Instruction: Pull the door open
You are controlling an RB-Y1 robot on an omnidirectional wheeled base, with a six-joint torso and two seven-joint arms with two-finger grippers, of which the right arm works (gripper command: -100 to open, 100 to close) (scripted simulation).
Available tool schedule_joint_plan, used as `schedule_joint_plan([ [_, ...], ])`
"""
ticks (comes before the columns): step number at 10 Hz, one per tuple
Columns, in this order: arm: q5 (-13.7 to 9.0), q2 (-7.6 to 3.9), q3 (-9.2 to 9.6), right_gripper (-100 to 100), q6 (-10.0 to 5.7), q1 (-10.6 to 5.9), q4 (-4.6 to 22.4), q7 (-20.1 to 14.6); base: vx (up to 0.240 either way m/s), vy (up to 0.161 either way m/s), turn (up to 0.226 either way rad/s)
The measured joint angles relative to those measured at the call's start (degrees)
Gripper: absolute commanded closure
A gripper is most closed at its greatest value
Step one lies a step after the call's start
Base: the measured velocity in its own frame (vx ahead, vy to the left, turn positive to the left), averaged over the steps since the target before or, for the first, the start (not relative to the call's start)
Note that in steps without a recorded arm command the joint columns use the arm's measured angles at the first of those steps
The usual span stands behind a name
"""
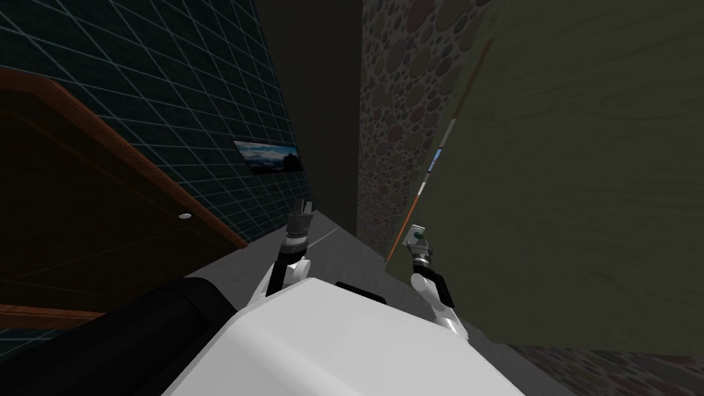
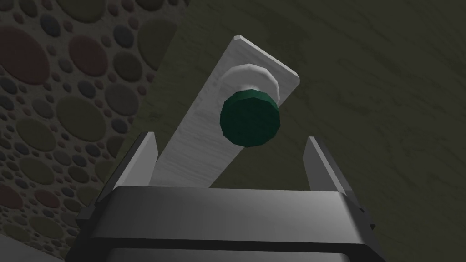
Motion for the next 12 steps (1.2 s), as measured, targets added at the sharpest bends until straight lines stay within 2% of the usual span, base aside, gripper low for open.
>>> schedule_joint_plan([
  [5, -5.3, 0.53, 1.13, -100, -1.69, 1.33, -1.6, -6.4, -0.071, -0.033, 0.086],
  [9, -10.6, 1.01, 2.27, -100, -3.33, 2.67, -3.3, -12.7, -0.094, -0.034, 0.087],
  [11, -12.4, 1.13, 2.66, -100, -3.95, 3.17, -3.9, -15.0, -0.050, -0.028, 0.030],
  [12, -12.5, 1.14, 2.67, -100, -3.99, 3.20, -3.9, -15.2, 0.114, 0.024, 0.176],
])
